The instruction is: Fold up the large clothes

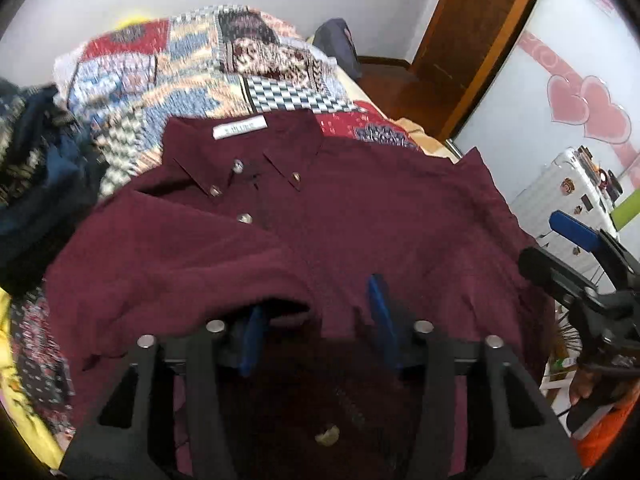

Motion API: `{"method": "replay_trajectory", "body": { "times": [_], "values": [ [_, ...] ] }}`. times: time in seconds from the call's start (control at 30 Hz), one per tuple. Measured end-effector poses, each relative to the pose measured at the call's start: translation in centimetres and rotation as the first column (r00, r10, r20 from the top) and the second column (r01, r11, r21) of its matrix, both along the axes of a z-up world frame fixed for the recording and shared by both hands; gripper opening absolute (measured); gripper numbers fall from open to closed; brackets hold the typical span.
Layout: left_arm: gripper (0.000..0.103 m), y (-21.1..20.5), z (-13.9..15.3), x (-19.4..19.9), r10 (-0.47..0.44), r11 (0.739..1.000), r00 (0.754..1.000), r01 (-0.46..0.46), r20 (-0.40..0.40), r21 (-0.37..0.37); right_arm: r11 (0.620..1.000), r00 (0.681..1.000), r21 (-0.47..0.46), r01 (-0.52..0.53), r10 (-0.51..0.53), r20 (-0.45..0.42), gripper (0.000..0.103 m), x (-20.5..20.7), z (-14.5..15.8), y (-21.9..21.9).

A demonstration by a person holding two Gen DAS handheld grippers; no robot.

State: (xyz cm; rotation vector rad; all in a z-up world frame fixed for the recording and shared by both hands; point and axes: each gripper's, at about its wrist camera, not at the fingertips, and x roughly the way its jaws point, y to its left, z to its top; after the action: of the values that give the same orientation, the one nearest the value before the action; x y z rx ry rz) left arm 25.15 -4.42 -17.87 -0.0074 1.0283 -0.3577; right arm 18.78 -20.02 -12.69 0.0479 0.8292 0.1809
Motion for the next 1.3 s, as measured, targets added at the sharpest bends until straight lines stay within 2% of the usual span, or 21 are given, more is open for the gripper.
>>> {"method": "replay_trajectory", "body": {
  "times": [0.1, 0.2, 0.27, 0.43, 0.47, 0.53, 0.7, 0.8, 0.9, 1.0, 1.13, 1.27, 1.3],
  "values": [
    [0.051, 1.2, 2.3, -0.4, 0.010, 1.000, 0.999, -0.010, 0.040, 0.001, 1.000, 1.000, -0.013, -0.014, 0.014, 0.017, 0.103, -0.1, 0.7, 0.4],
    [0.064, 3.6, 5.2, -1.1, 0.060, 0.998, 0.991, -0.058, 0.122, -0.016, 0.999, 0.998, -0.018, -0.034, 0.035, 0.050, 0.103, -0.3, 1.8, 1.2],
    [0.067, 5.6, 7.2, -1.8, 0.100, 0.995, 0.976, -0.101, 0.194, -0.007, 0.998, 0.996, -0.021, -0.054, 0.055, 0.075, 0.103, -0.3, 2.6, 2.1],
    [0.076, 11.3, 10.5, -3.5, 0.186, 0.980, 0.939, -0.197, 0.289, 0.009, 0.989, 0.980, -0.043, -0.142, 0.147, 0.132, 0.103, -0.1, 4.7, 5.9],
    [0.082, 12.2, 10.8, -3.5, 0.200, 0.977, 0.934, -0.214, 0.297, 0.014, 0.986, 0.976, -0.046, -0.161, 0.166, 0.138, 0.103, 0.0, 4.9, 6.6],
    [0.087, 15.0, 11.2, -4.3, 0.242, 0.964, 0.916, -0.264, 0.322, 0.029, 0.974, 0.963, -0.066, -0.216, 0.224, 0.148, 0.103, 0.2, 5.4, 9.0],
    [0.087, 20.4, 9.8, -5.6, 0.327, 0.929, 0.893, -0.364, 0.310, 0.068, 0.923, 0.915, -0.120, -0.367, 0.381, 0.135, 0.103, 0.7, 5.5, 14.8],
    [0.087, 23.4, 7.9, -6.1, 0.364, 0.916, 0.894, -0.395, 0.261, 0.075, 0.875, 0.877, -0.162, -0.456, 0.473, 0.089, 0.103, 1.4, 4.4, 18.8],
    [0.087, 25.4, 6.0, -6.5, 0.387, 0.904, 0.894, -0.416, 0.225, 0.099, 0.823, 0.837, -0.190, -0.536, 0.547, 0.006, 0.103, 1.9, 2.8, 22.7],
    [0.087, 26.9, 4.0, -6.9, 0.404, 0.895, 0.895, -0.429, 0.189, 0.121, 0.748, 0.778, -0.222, -0.625, 0.621, -0.097, 0.102, 2.3, 0.6, 26.2],
    [0.087, 28.6, 1.6, -7.6, 0.427, 0.887, 0.893, -0.444, 0.139, 0.129, 0.640, 0.706, -0.297, -0.708, 0.648, -0.286, 0.101, 3.2, -3.9, 30.2],
    [0.087, 29.3, -0.5, -8.1, 0.431, 0.887, 0.896, -0.443, 0.107, 0.134, 0.542, 0.652, -0.363, -0.758, 0.639, -0.409, 0.091, 3.4, -7.2, 32.2],
    [0.087, 29.3, -0.9, -8.1, 0.432, 0.887, 0.897, -0.442, 0.098, 0.134, 0.522, 0.640, -0.371, -0.768, 0.636, -0.431, 0.084, 3.4, -7.9, 32.4]
  ]
}}
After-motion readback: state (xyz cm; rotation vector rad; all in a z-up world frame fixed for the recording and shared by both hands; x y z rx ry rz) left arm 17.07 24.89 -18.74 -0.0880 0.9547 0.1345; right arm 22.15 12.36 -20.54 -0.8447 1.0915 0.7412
